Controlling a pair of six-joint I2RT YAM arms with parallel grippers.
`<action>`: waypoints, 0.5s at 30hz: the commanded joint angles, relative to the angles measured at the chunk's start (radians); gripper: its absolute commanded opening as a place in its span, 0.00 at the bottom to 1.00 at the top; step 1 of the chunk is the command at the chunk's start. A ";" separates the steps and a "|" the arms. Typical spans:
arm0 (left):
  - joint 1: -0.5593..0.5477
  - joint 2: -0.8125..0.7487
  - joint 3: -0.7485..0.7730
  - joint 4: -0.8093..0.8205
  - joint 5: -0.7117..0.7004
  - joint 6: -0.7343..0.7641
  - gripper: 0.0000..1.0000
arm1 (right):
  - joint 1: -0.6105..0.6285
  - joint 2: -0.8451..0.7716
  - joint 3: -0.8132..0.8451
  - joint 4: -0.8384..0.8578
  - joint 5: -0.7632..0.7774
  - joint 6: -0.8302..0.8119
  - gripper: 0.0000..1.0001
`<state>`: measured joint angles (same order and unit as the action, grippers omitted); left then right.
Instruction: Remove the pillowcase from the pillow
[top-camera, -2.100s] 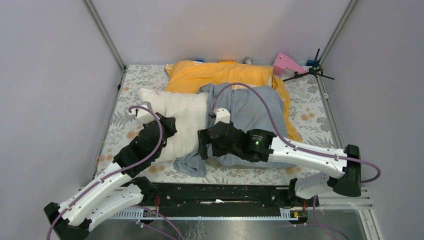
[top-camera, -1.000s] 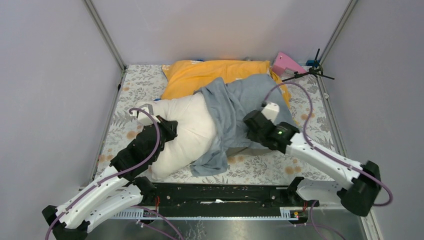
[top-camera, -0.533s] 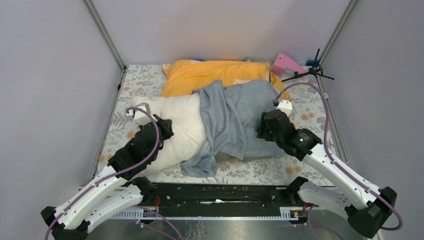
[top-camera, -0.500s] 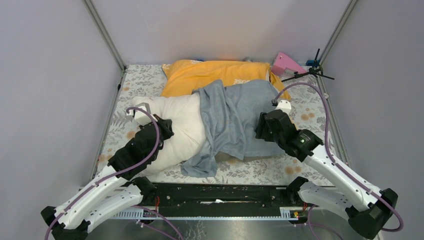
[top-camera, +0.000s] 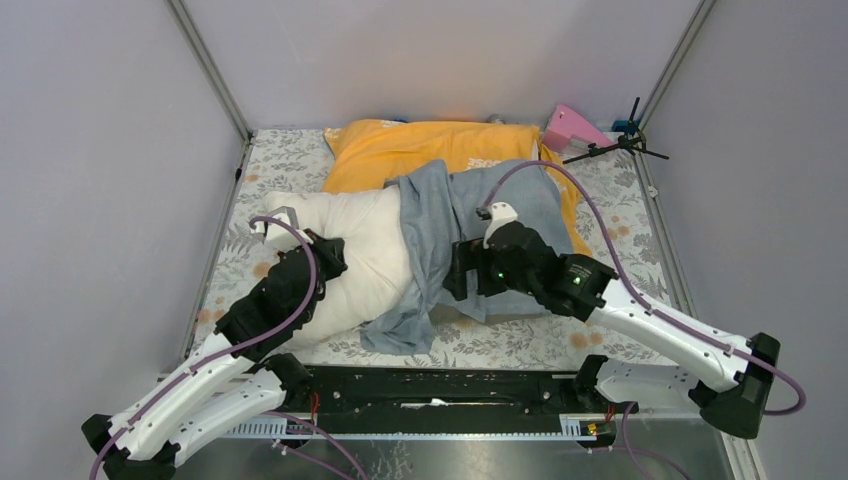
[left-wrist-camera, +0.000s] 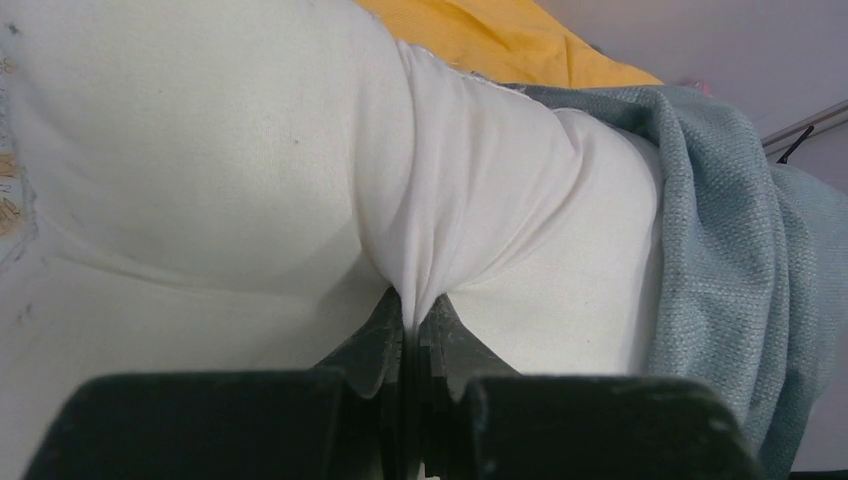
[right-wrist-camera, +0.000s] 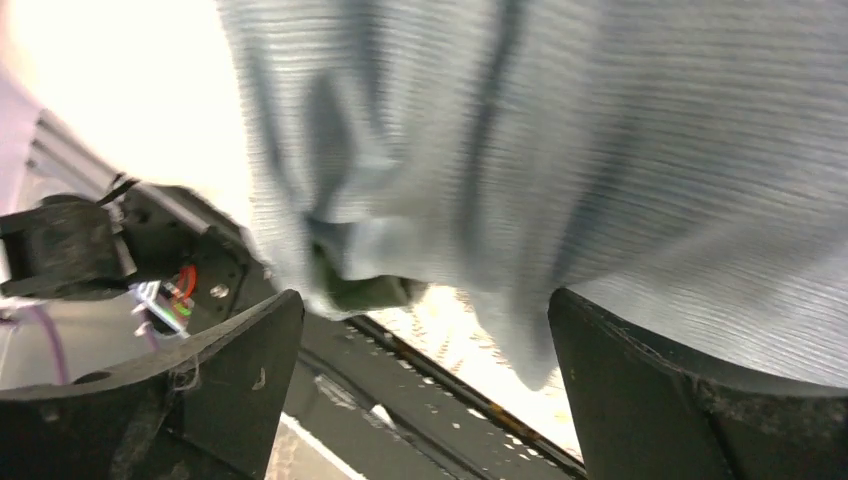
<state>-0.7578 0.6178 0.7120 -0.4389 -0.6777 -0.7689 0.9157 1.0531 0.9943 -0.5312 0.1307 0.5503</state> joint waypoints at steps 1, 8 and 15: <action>0.013 -0.022 0.020 0.144 -0.052 -0.032 0.00 | 0.138 0.080 0.121 0.058 0.064 0.050 1.00; 0.013 -0.016 0.018 0.148 -0.047 -0.043 0.00 | 0.329 0.263 0.236 0.044 0.320 0.169 1.00; 0.013 -0.016 0.015 0.146 -0.051 -0.036 0.00 | 0.328 0.419 0.280 -0.089 0.543 0.330 0.99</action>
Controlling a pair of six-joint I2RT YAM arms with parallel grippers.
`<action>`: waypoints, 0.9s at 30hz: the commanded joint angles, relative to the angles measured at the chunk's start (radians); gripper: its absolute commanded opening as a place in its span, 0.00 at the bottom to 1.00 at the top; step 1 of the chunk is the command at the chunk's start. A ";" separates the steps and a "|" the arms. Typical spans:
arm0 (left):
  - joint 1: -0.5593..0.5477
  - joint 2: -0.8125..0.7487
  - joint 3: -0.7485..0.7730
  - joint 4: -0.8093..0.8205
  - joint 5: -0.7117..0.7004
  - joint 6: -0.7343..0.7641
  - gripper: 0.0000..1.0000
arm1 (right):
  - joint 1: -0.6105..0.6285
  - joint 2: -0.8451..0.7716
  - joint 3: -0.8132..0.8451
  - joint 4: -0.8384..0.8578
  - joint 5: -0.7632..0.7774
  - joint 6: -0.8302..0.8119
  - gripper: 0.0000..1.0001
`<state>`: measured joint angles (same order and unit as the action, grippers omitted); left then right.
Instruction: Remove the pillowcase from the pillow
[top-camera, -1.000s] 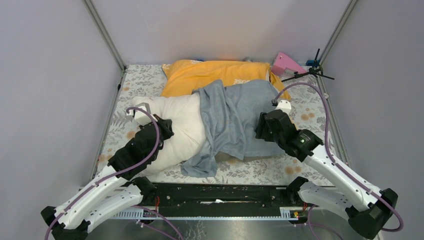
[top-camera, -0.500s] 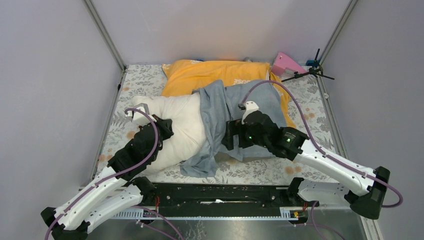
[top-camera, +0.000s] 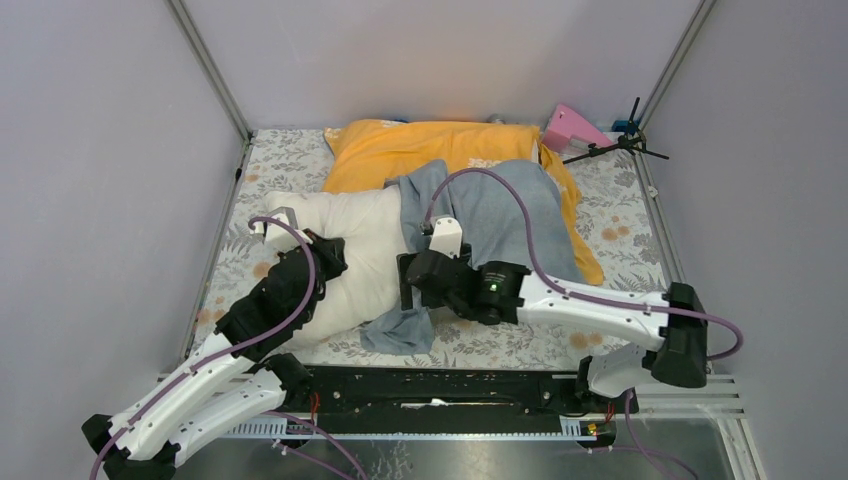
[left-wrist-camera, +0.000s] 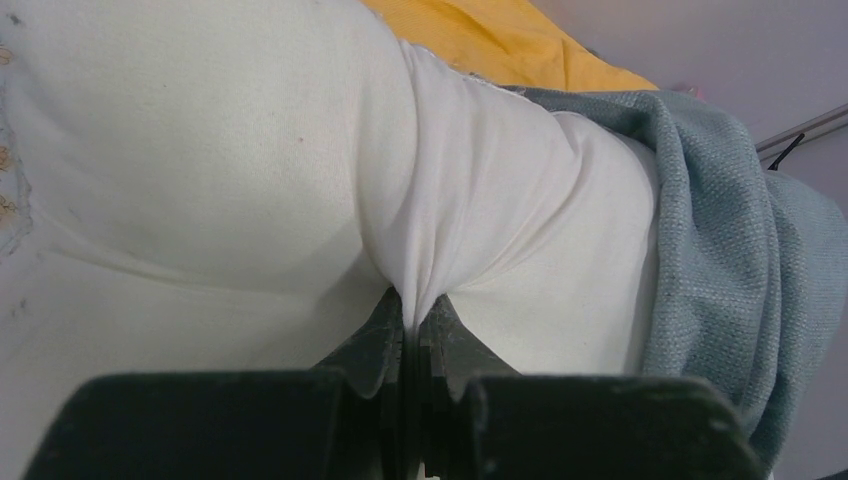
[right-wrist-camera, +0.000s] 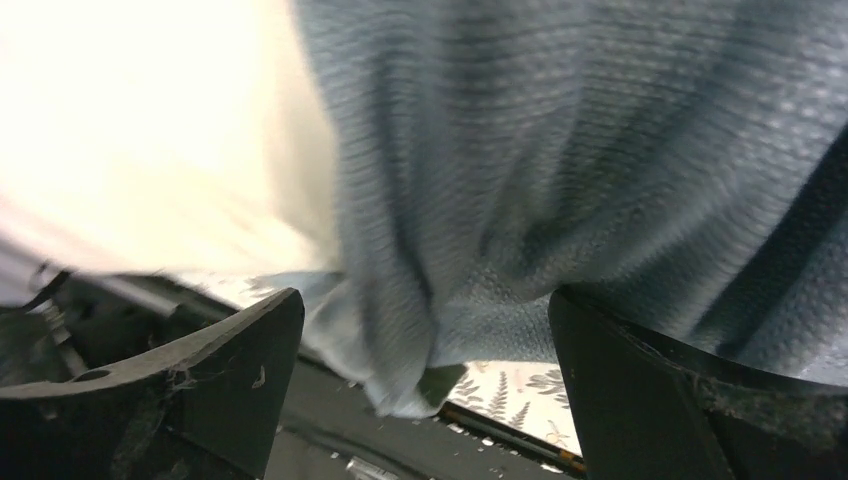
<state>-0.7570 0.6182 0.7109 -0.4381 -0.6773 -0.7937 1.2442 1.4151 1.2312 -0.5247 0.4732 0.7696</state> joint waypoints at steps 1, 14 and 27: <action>0.013 -0.020 0.018 0.142 -0.055 -0.008 0.00 | -0.006 0.076 0.041 -0.115 0.222 0.114 0.99; 0.012 -0.092 0.019 0.092 -0.137 0.049 0.00 | -0.427 -0.163 -0.280 -0.198 0.244 -0.043 0.97; 0.013 -0.093 0.033 0.069 -0.161 0.063 0.00 | -0.692 -0.267 -0.367 -0.063 -0.037 -0.188 0.71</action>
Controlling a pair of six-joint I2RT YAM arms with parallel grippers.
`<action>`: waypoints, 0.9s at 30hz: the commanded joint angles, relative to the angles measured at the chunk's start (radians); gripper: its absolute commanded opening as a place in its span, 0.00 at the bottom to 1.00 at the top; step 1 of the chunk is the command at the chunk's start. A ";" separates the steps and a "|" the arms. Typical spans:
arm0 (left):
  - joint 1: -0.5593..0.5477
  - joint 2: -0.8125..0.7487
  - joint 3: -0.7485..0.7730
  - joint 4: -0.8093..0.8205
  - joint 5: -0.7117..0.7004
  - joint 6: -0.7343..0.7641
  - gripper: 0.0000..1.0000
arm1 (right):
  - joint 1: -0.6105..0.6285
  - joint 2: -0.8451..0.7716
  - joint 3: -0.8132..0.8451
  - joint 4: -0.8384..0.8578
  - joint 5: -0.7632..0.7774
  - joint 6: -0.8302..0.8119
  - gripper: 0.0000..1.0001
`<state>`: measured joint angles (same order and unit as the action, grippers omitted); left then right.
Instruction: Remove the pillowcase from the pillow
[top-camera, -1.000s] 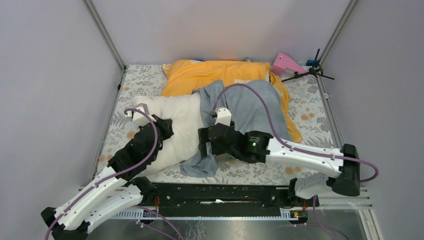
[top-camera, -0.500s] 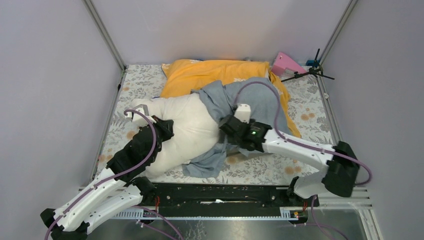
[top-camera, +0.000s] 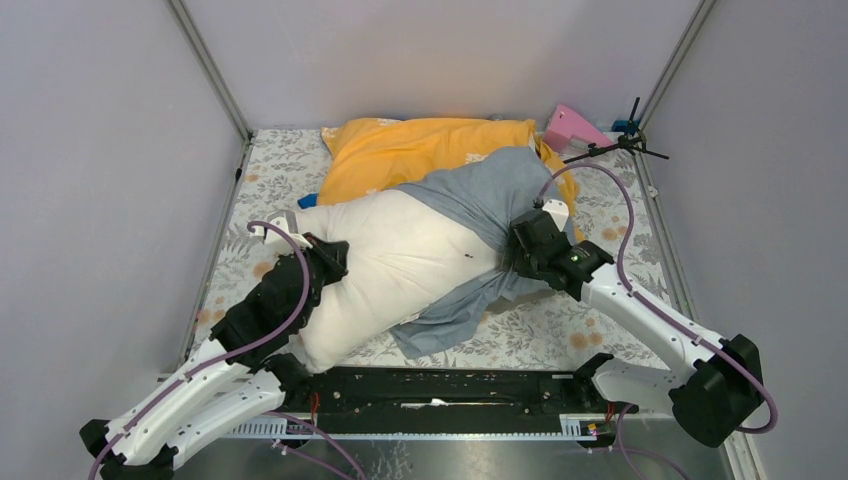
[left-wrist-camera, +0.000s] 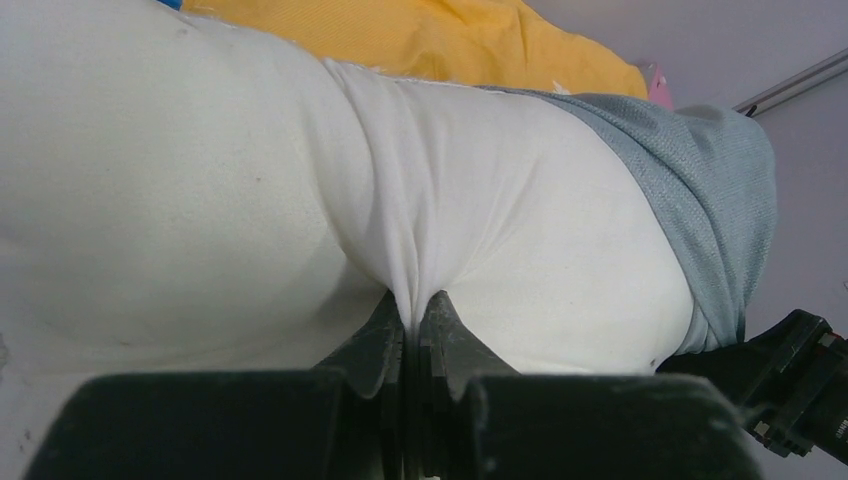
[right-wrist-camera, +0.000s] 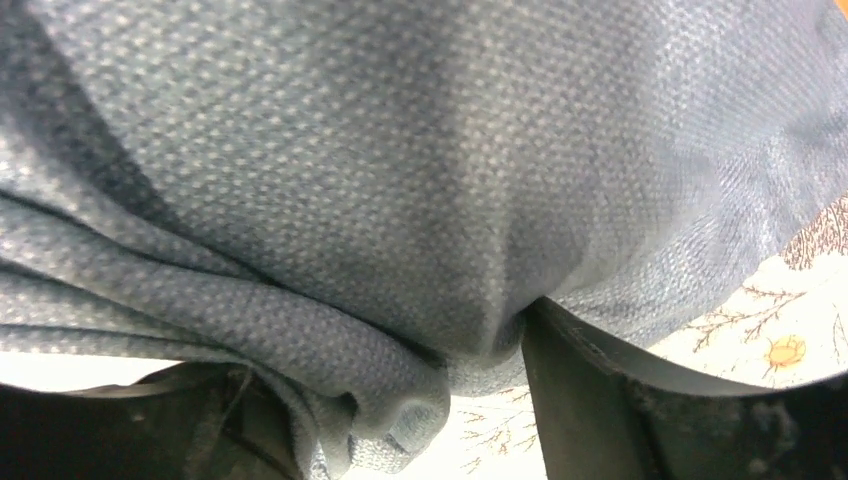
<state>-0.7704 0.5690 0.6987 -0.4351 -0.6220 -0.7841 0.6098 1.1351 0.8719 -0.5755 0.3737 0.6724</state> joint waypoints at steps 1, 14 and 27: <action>0.025 -0.041 0.047 0.066 -0.218 0.054 0.00 | -0.058 0.012 -0.005 -0.002 0.043 -0.106 0.65; 0.055 0.284 0.298 0.018 -0.127 0.189 0.00 | -0.057 -0.275 0.098 0.052 -0.087 -0.324 0.17; 0.279 0.498 0.502 -0.022 0.317 0.290 0.87 | -0.056 -0.174 0.063 0.139 -0.697 -0.320 0.09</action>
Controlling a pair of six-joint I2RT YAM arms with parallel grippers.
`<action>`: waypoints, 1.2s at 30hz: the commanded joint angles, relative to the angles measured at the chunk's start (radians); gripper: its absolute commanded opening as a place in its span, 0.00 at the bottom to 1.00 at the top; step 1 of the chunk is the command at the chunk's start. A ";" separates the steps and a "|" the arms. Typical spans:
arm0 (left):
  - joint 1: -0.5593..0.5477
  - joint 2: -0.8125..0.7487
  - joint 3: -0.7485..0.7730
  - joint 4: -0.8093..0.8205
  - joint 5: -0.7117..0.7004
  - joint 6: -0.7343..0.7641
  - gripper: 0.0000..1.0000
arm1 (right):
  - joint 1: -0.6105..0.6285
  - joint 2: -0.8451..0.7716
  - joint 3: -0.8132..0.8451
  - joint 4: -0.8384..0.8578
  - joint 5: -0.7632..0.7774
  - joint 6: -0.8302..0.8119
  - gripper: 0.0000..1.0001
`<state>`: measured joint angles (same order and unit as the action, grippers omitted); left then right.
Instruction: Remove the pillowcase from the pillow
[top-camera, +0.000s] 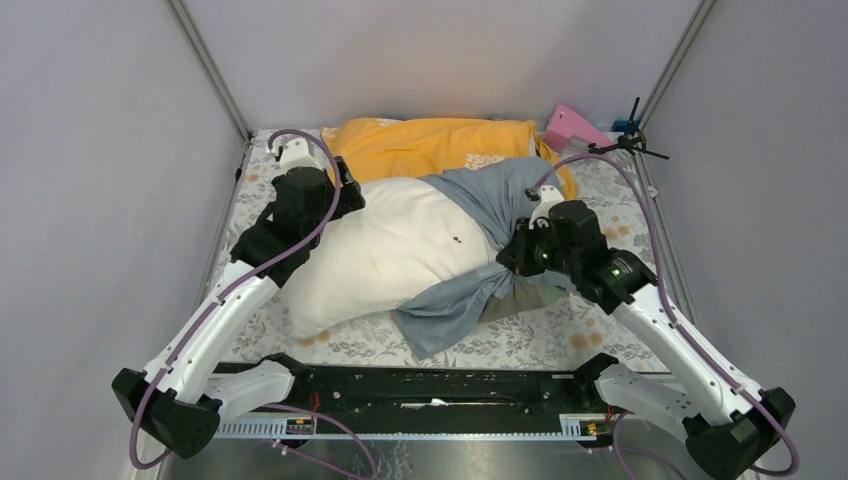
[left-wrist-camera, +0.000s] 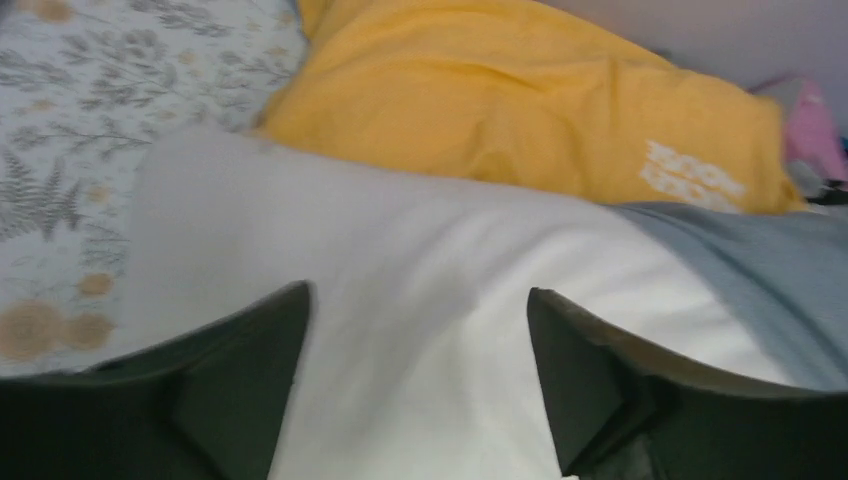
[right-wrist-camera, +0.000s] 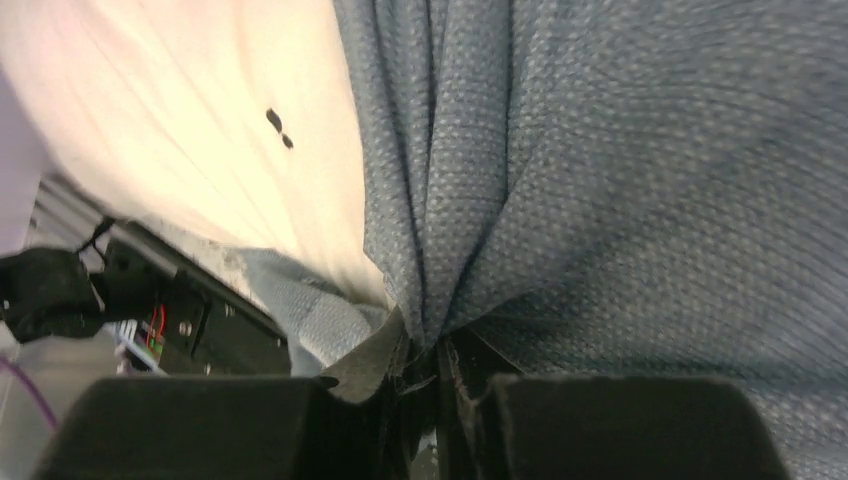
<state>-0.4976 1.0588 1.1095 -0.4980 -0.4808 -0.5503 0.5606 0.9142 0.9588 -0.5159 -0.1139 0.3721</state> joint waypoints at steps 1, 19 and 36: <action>-0.005 0.033 0.107 0.010 0.237 0.049 0.91 | -0.007 0.065 -0.033 0.075 -0.194 -0.024 0.09; -0.603 0.419 0.202 -0.140 -0.175 0.126 0.99 | -0.007 0.048 -0.077 0.117 -0.080 -0.003 0.14; -0.527 0.381 0.014 0.017 -0.249 0.010 0.00 | 0.109 0.138 -0.042 -0.045 0.154 0.016 0.92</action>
<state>-1.0599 1.5021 1.1561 -0.5152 -0.6361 -0.5587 0.5697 1.0004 0.8658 -0.4728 -0.1181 0.3950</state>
